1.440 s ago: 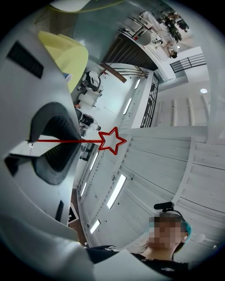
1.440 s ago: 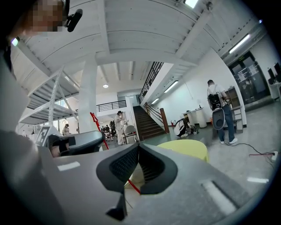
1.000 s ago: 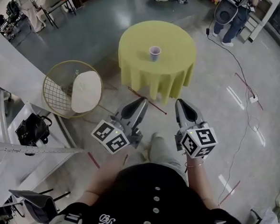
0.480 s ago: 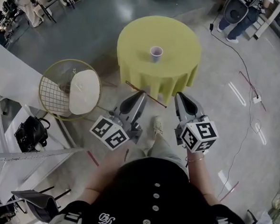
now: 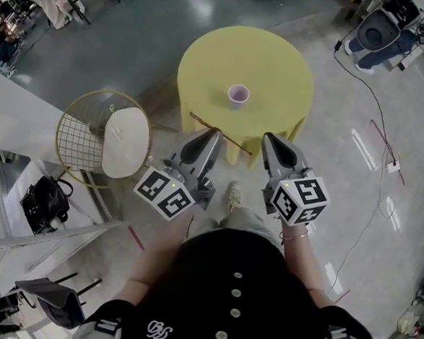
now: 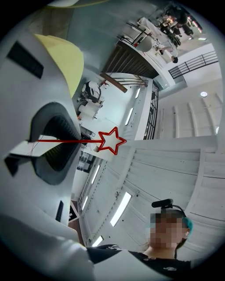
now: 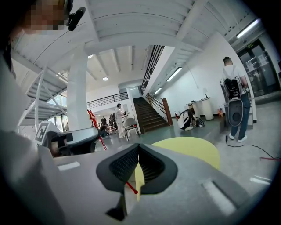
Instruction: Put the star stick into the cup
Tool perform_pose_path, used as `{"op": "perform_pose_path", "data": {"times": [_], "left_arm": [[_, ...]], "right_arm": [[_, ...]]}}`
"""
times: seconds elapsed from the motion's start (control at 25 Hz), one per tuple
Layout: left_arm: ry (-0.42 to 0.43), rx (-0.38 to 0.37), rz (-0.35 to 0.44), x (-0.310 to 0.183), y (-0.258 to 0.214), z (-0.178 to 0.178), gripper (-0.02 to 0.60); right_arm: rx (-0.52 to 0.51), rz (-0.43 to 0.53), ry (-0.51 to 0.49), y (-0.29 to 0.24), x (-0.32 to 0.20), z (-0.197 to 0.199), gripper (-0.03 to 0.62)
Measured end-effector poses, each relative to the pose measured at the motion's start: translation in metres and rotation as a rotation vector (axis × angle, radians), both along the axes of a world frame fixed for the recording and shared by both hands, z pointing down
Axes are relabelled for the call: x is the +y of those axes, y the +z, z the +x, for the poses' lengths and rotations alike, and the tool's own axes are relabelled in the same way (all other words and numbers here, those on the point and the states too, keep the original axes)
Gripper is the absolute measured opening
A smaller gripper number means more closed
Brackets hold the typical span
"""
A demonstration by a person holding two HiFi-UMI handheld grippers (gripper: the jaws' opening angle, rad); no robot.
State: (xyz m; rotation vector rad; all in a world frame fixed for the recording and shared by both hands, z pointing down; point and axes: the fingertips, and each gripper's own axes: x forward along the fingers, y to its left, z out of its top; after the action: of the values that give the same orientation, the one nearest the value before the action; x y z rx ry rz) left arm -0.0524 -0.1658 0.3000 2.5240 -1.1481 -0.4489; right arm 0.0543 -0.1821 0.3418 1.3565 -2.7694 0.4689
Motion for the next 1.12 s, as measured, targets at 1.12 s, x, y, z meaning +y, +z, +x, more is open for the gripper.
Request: {"op": "perform_pose_path", "data": {"times": [1.12], "left_arm": [[-0.132,-0.01,-0.035,-0.132,0.011,0.007,0.021]], "right_arm": [[0.003,-0.059,-0.126,0.02,-0.132,0.006,0.003]]}}
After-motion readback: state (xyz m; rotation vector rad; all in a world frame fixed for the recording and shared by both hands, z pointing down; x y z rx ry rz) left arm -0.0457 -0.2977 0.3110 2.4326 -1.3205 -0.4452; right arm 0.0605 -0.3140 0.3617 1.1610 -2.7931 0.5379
